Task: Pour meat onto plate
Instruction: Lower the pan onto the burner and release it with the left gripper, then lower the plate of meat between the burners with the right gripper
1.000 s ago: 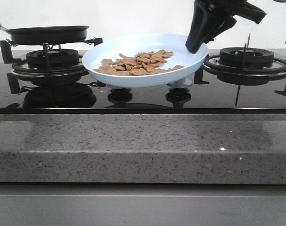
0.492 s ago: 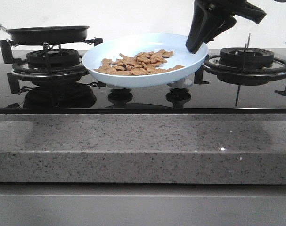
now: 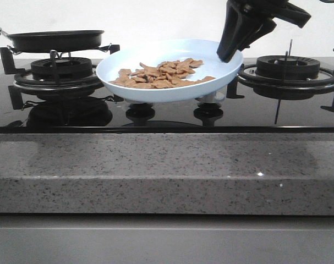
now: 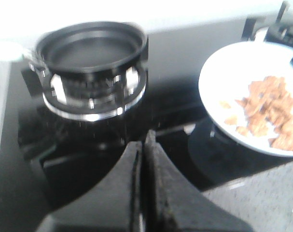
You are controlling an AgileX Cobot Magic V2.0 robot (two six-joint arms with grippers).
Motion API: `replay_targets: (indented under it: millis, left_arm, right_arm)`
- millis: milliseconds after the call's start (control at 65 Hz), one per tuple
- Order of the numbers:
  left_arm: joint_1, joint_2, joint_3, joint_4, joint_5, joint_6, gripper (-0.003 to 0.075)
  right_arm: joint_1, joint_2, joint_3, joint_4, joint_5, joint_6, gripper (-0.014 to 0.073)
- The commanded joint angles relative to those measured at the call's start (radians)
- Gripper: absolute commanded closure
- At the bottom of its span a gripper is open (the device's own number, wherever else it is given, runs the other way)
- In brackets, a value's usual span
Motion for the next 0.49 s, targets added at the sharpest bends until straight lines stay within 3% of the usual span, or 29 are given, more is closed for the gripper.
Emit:
replay_targets:
  millis: [0,477]
  left_arm:
    - [-0.010,-0.010,-0.024,0.005,-0.094,-0.010,0.0741]
    - [-0.010,-0.010,-0.024,0.005,-0.094,-0.010,0.0741]
  right_arm:
    - [0.001,-0.056,-0.024,0.029,-0.034,-0.010,0.0655]
    - [0.001,-0.056,-0.026,0.039,-0.033,-0.010,0.0655]
